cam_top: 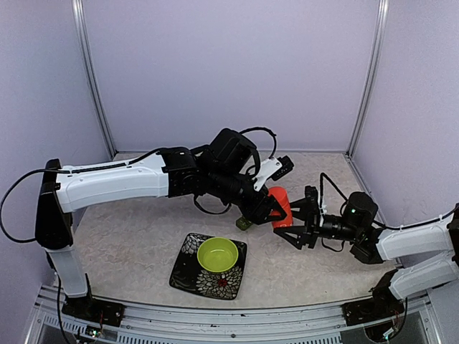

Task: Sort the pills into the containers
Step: Pass from the left arm to the right, then screw the lid of the pill bottle onto the pill bottle.

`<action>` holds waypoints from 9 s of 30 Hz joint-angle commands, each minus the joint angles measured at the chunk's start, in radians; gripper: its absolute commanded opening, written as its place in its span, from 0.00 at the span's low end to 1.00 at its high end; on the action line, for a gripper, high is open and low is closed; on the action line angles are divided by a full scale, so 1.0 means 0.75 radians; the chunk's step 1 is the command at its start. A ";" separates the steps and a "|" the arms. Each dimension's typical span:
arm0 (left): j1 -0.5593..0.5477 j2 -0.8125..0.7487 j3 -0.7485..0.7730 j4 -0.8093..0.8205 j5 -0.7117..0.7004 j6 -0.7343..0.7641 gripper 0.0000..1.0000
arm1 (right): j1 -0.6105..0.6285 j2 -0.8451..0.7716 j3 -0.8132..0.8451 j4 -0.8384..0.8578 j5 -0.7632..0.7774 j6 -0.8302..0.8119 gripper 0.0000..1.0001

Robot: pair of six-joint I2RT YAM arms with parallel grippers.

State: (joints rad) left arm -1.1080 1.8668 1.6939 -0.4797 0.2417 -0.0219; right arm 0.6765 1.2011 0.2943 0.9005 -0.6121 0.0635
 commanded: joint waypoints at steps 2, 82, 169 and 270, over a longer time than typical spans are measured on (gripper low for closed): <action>-0.007 -0.068 -0.018 0.070 0.013 -0.008 0.48 | -0.014 0.065 0.055 0.112 -0.124 0.028 0.67; 0.150 0.109 0.361 -0.277 0.211 -0.294 0.53 | 0.250 -0.190 0.368 -0.872 0.722 -0.284 0.20; 0.082 -0.453 -0.569 0.869 0.022 -0.524 0.99 | 0.296 -0.088 0.567 -0.906 0.503 0.113 0.15; 0.020 -0.462 -0.661 0.952 0.042 -0.576 0.99 | 0.357 0.034 0.615 -0.861 0.481 0.106 0.11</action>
State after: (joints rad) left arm -1.0554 1.5105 1.1893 0.1726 0.1963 -0.4633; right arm 0.9424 1.1904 0.7216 0.2119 -0.2237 0.1257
